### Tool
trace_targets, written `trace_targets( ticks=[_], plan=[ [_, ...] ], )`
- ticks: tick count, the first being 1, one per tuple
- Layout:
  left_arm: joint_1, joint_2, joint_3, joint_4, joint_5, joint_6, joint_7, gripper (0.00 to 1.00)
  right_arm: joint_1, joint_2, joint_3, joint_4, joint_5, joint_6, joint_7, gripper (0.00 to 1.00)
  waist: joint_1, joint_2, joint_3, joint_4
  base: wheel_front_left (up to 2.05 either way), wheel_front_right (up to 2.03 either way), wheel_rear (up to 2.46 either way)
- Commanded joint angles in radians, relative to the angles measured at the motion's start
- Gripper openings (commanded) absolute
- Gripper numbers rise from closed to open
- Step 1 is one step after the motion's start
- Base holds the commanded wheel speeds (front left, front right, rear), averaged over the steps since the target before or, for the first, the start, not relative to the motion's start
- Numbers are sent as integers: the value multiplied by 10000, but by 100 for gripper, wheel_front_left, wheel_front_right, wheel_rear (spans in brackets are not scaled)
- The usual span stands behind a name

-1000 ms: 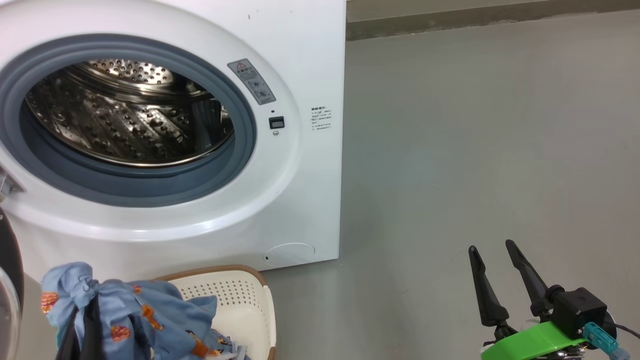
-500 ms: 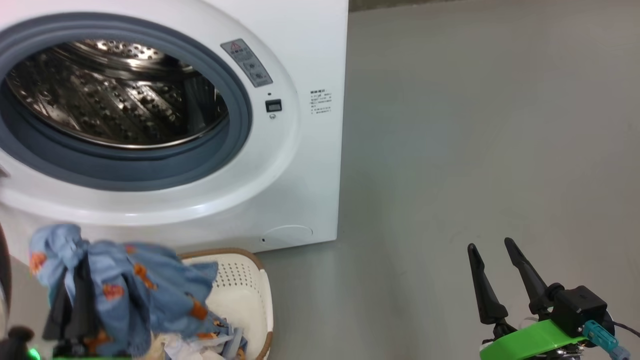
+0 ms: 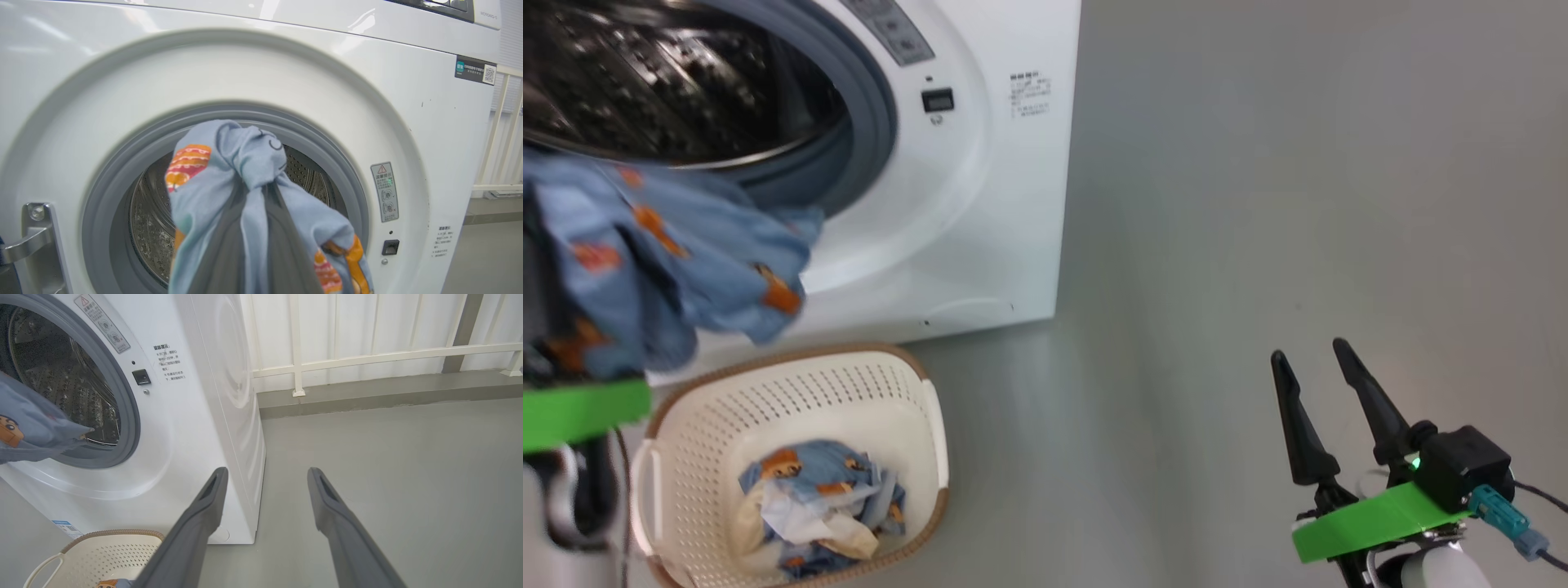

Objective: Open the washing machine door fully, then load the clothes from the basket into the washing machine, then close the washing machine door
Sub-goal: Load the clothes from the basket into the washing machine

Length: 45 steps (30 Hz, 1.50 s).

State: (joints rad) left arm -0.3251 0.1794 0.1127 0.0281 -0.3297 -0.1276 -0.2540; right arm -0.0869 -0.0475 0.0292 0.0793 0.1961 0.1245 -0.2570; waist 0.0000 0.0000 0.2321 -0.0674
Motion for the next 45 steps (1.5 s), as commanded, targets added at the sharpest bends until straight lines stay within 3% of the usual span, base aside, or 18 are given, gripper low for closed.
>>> trace_targets(
  ticks=[1, 11, 20, 30, 36, 45],
  plan=[
    [-870, 538, 502, -133, -62, -31, -78, 0, -338, -27, 327, -332, 124, 62, -48, 100, 0, 0, 941, -200, 0, 0, 0],
    [-3207, 1010, 1262, 583, -256, -31, -78, 0, -851, -27, 540, -713, 233, 62, -48, 100, 0, 0, 3051, -520, 0, 0, 0],
    [-4150, 1453, 835, 1334, -613, -31, -78, 0, -1233, -27, 503, -979, 278, 62, -48, 100, 0, 0, 4302, -584, 0, 0, 0],
    [-6388, 2456, -598, 3148, -1207, -31, -78, 0, -1534, -27, 746, -847, 376, 62, -48, 100, 0, 0, 5072, -519, 0, 0, 0],
    [-7915, 3167, -2115, 4585, -1813, -31, -78, 0, -1581, -27, 871, -741, 446, 62, -48, 100, 0, 0, 5372, -551, 0, 0, 0],
    [-9851, 3800, -4010, 6098, -2873, -31, 443, 0, -1605, -27, 1264, -539, 620, 62, -48, 100, 0, 0, 5648, -774, 0, 0, 0]
  ],
)
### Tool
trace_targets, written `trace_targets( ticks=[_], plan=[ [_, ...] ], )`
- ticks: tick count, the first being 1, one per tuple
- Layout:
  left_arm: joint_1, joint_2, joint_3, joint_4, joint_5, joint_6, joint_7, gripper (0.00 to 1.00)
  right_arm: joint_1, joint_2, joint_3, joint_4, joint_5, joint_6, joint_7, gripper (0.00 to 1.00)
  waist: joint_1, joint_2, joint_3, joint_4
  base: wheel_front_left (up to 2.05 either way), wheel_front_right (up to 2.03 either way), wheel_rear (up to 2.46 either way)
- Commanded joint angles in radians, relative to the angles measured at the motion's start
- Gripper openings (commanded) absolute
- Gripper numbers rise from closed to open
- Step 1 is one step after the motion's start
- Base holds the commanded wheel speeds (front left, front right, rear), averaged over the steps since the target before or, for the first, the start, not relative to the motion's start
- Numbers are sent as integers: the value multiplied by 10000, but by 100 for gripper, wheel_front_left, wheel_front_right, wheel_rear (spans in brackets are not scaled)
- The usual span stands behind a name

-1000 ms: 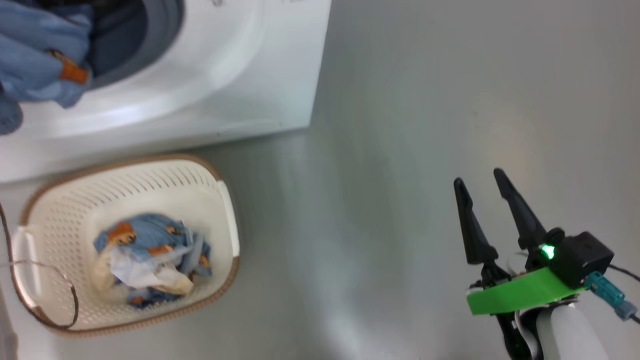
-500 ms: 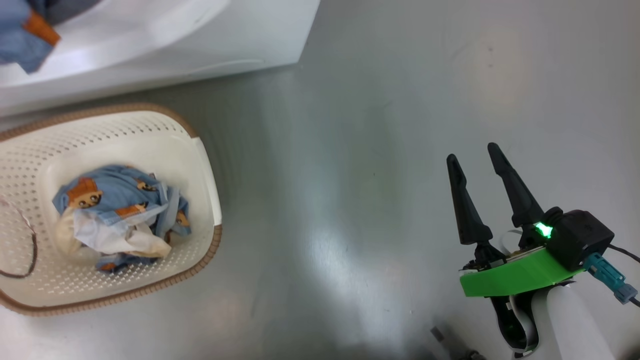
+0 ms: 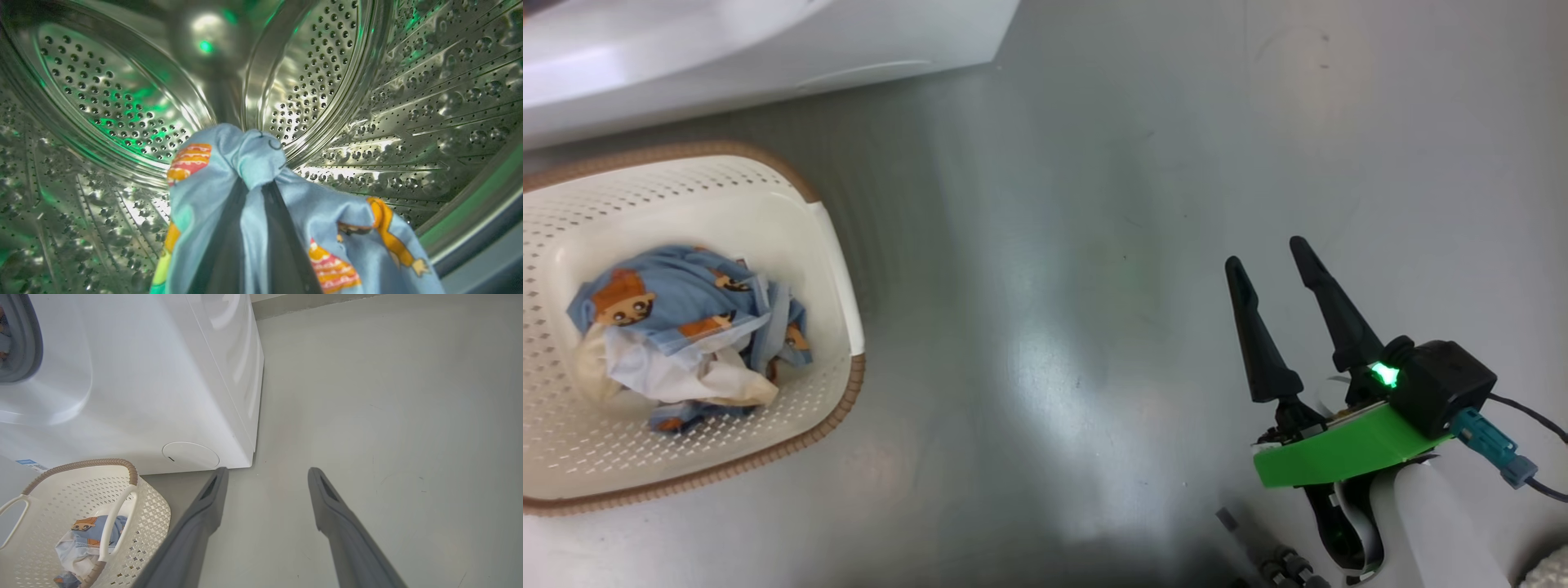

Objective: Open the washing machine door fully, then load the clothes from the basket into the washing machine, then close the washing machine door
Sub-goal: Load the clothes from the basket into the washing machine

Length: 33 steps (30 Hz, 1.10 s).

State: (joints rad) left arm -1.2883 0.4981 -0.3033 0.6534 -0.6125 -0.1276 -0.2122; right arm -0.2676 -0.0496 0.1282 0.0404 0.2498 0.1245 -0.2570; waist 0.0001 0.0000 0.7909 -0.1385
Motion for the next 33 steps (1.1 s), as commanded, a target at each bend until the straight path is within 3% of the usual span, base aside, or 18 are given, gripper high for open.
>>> trace_targets(
  ticks=[1, 13, 18, 21, 26, 33],
  plan=[
    [-386, 631, 24, -50, -118, -31, 25, 0, 222, -6, 298, -127, 96, 62, -48, 100, -1, 0, 67, -77, 0, 0, 0],
    [-1593, 776, -1018, 954, -899, -31, 384, 0, 366, -6, 692, -64, 251, 62, -48, 100, -1, 0, 386, -307, 0, 0, 0],
    [-2210, 1030, -1104, 384, -356, -31, -433, 0, 400, -6, 939, -64, 320, 62, -48, 100, -1, 0, 525, -453, 0, 0, 0],
    [-2517, 1112, -229, -882, 453, 73, -487, 0, 315, -6, 1070, -104, 393, 62, -48, 100, -1, 0, 657, -581, 0, 0, 0],
    [-1814, 777, 1228, -2526, 1691, 59, -493, 0, 210, -6, 1100, -140, 493, 62, -48, 100, -1, 0, 718, -689, 0, 0, 0],
    [-862, 243, 1823, -1817, 1942, -21, -494, 0, 207, -6, 1125, -98, 522, 62, -48, 100, -1, 0, 680, -650, 0, 0, 0]
  ],
)
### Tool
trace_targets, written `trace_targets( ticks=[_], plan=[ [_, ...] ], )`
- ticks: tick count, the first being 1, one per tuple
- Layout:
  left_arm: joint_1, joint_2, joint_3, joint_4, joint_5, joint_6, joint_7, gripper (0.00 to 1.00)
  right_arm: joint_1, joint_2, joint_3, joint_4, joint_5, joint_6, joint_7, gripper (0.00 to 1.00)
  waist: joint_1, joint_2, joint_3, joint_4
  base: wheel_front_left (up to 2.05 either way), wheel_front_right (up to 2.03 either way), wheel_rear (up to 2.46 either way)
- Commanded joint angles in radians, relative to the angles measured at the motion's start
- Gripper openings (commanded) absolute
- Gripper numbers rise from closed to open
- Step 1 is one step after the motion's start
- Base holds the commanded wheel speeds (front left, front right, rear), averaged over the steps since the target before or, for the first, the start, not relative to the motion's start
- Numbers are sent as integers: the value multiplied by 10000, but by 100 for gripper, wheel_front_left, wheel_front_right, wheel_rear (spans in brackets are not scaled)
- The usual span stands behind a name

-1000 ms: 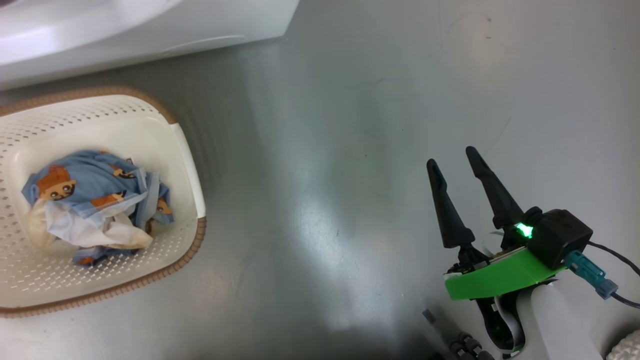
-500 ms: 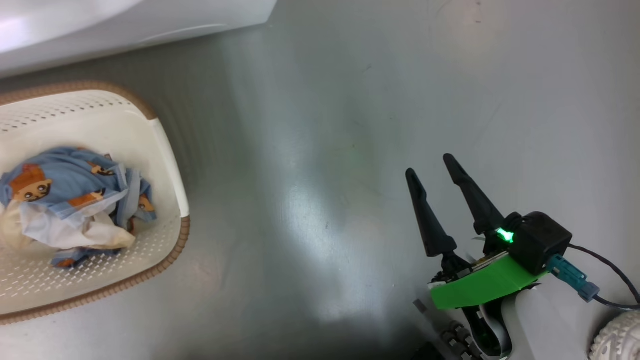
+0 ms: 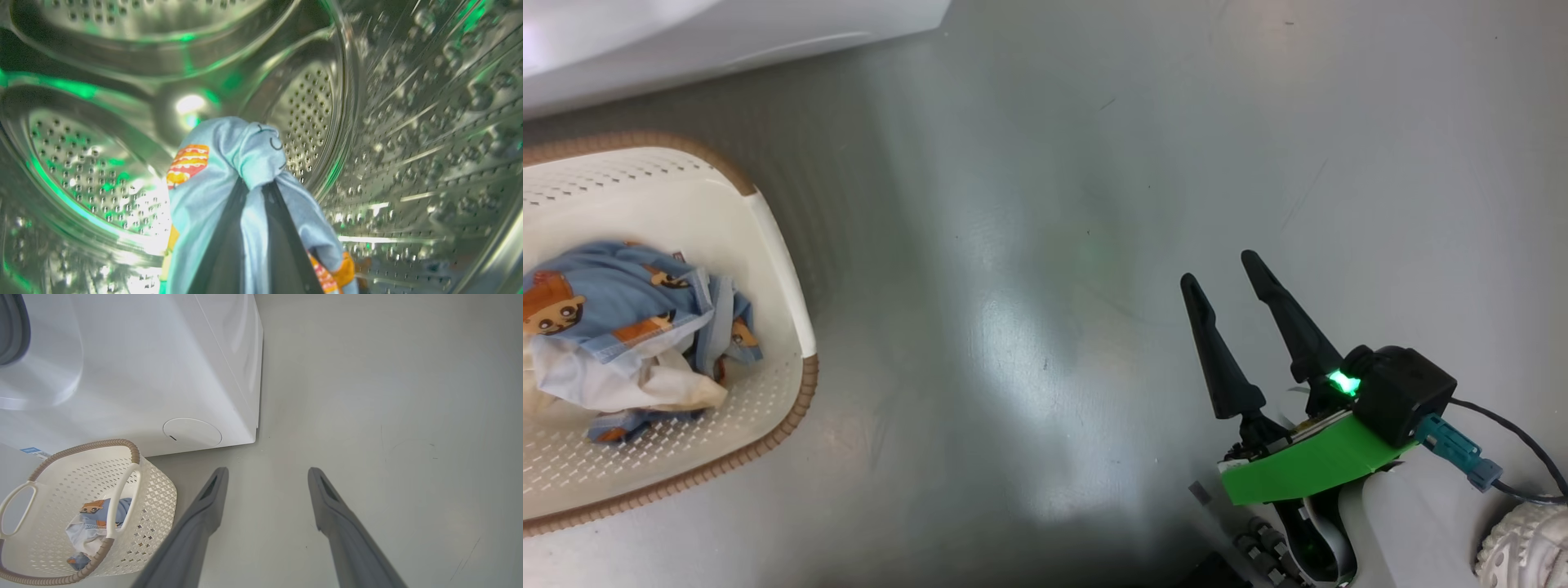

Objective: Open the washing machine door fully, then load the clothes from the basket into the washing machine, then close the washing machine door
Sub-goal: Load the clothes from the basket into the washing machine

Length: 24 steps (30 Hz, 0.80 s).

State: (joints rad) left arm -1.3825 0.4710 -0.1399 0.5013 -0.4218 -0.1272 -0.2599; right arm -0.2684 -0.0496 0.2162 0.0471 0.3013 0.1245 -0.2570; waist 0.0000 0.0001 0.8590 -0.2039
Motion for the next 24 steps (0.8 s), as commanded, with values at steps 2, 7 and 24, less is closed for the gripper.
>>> trace_targets(
  ticks=[2, 7, 24],
  plan=[
    [92, 465, -18, 138, -159, -29, -17, 0, 217, -6, 216, -144, -1, 62, -48, 100, 0, -1, -25, 20, 0, 0, 0],
    [-111, 548, -588, 1083, -642, -32, -17, 0, 269, -6, 186, -94, 10, 62, -48, 100, 0, -1, -118, 10, 0, 0, 0],
    [-1021, 747, -1789, 3312, -1447, -34, 113, 100, 198, -6, 112, 60, 103, 62, -48, 100, 0, -1, -526, 56, 0, 0, 0]
  ],
)
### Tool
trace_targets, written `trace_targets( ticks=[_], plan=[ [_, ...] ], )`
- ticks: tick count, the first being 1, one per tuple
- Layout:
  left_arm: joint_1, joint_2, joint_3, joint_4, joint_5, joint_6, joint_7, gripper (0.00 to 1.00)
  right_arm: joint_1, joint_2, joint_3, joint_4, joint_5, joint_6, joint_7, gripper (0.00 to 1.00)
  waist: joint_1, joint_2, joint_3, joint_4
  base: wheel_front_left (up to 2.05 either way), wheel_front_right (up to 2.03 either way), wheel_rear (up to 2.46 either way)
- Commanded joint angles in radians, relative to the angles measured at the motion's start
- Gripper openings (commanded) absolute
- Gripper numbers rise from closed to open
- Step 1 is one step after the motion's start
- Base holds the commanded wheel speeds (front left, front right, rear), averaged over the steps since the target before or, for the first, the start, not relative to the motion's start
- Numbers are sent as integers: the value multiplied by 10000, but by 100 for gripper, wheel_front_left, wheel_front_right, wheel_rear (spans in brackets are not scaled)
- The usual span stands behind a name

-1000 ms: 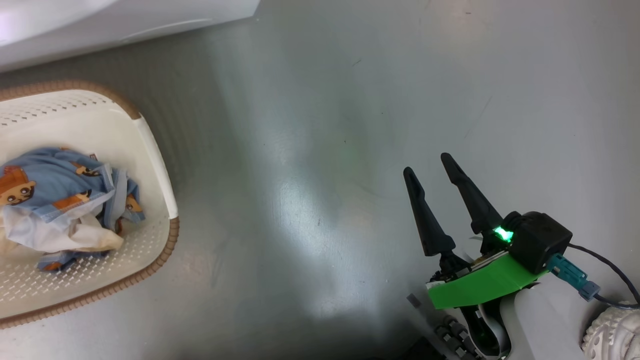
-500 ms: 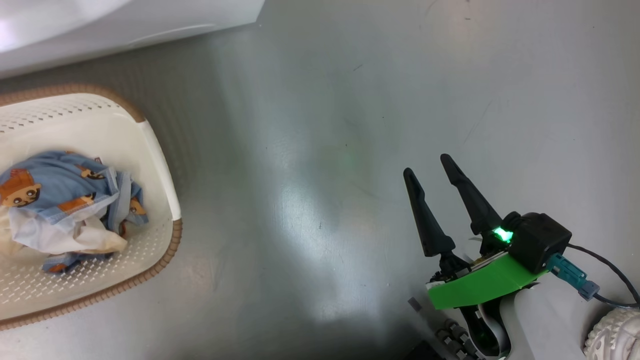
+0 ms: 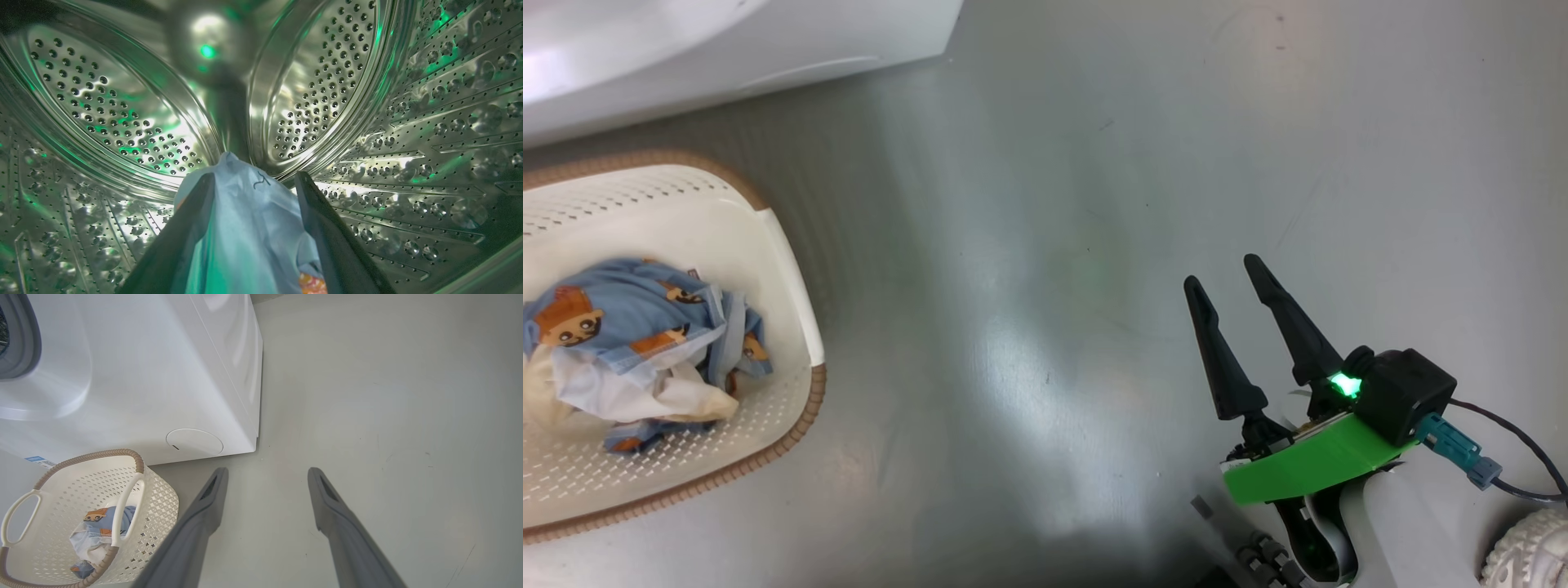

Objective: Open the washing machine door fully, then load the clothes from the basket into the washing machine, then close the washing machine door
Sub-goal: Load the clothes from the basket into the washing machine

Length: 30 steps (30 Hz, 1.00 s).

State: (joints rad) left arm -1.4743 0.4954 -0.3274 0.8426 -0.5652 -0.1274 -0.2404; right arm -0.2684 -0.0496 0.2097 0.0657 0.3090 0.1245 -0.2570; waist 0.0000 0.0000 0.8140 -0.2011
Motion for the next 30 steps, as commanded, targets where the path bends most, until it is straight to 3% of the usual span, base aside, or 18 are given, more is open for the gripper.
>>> trace_targets(
  ticks=[1, 16, 30],
  plan=[
    [-102, 504, 86, -101, -13, -32, -82, 100, 198, -6, 177, -126, 26, 62, -48, 100, 0, 0, -77, 28, 0, 0, 0],
    [830, 21, -416, 249, -511, -32, -206, 100, 51, -6, -160, 177, -63, 62, -48, 100, 0, 0, -990, 417, 0, 0, 0],
    [2354, -305, -156, -1279, -576, -32, -213, 100, -184, -6, -477, 281, -113, 62, -48, 100, 0, 0, -1344, 821, 0, 0, 0]
  ],
)
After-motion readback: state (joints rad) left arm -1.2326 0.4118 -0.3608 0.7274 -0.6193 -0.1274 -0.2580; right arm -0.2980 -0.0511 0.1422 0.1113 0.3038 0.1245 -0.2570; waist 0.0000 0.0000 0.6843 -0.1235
